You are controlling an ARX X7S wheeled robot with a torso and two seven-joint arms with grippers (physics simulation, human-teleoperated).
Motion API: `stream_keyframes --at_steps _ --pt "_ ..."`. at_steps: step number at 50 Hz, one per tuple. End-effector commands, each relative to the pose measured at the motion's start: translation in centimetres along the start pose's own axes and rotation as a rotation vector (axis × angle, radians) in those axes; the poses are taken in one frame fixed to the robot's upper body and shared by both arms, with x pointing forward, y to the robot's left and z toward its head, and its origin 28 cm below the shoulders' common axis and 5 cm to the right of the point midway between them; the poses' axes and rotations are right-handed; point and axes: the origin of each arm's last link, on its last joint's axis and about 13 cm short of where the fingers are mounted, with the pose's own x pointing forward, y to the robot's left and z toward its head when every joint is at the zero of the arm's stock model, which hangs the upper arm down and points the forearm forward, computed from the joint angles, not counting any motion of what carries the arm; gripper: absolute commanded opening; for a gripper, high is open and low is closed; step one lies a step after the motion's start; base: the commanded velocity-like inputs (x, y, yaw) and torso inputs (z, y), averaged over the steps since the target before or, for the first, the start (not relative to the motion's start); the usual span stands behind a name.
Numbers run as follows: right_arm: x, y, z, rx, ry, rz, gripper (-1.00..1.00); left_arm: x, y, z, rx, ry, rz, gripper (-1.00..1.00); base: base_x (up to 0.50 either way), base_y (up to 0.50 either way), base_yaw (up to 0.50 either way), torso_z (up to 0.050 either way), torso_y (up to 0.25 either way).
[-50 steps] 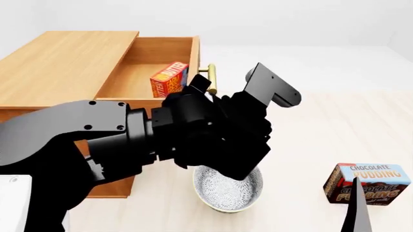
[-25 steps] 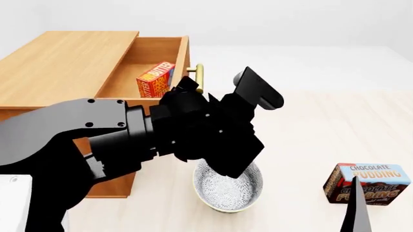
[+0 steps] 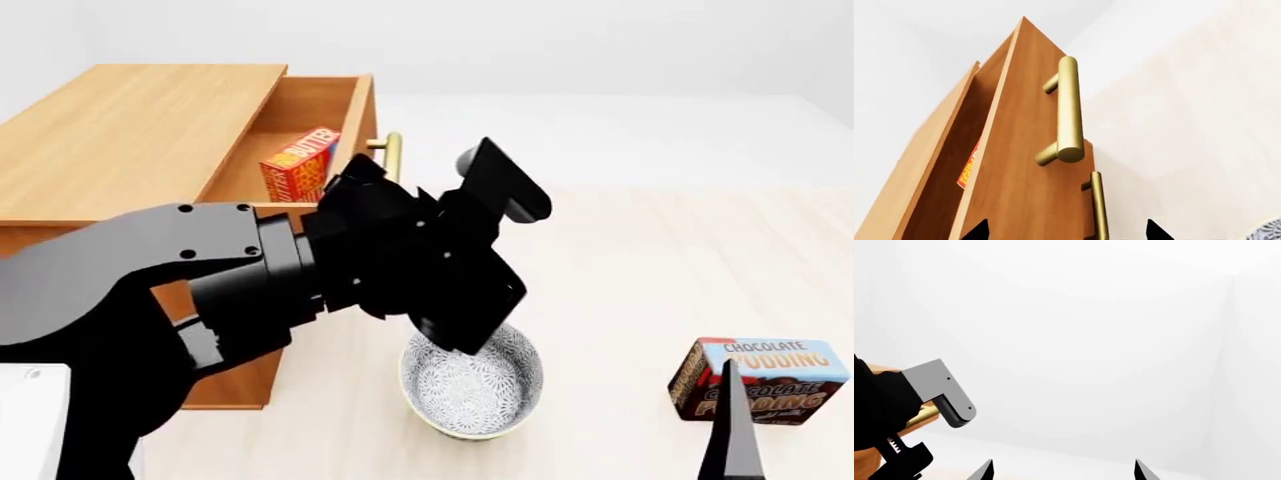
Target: Put the butter at the back in the top drawer of the cabinet and close it.
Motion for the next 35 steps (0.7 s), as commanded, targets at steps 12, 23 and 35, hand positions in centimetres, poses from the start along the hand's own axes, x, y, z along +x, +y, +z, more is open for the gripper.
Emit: stream_keyframes --at_steps 12,23,35 --pt "-0.1 0.0 0.0 -0.001 -0.004 0.003 1.00 1.6 0.0 -0.7 0.046 0.054 0.074 1.00 0.00 0.00 0.00 0.000 0.000" --pt "-0.2 0.0 0.0 0.001 -0.004 0.000 1.00 2.4 -0.2 -1.3 0.054 0.080 0.080 1.00 0.00 0.00 0.00 0.000 0.000" --pt "-0.2 0.0 0.0 0.000 -0.004 0.000 1.00 3.5 -0.2 -1.7 0.062 0.112 0.108 1.00 0.00 0.00 0.00 0.000 0.000"
